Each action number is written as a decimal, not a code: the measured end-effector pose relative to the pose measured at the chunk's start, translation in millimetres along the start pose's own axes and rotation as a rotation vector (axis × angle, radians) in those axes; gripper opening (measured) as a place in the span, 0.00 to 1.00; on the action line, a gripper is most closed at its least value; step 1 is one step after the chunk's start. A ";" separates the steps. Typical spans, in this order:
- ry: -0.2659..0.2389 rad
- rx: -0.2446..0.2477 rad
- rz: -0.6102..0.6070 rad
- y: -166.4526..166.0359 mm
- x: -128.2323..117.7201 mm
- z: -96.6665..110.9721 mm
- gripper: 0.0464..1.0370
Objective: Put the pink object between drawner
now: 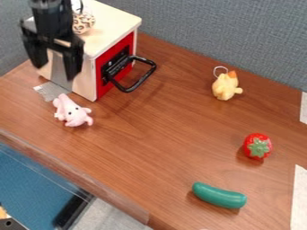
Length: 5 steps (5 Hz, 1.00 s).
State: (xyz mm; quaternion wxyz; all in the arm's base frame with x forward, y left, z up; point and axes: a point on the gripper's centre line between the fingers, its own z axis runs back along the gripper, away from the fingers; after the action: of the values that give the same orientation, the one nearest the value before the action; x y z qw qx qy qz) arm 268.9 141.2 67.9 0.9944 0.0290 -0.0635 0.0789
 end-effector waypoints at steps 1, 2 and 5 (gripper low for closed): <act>0.025 0.026 -0.002 -1.5 -2.6 -25.3 0.96; 0.039 0.039 -0.011 -6.4 2.9 -41.6 0.96; 0.115 0.019 0.023 -12.4 -3.6 -55.1 0.62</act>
State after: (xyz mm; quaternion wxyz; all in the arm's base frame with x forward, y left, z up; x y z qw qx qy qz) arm 274.0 132.1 12.3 0.9952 0.0328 -0.0059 0.0924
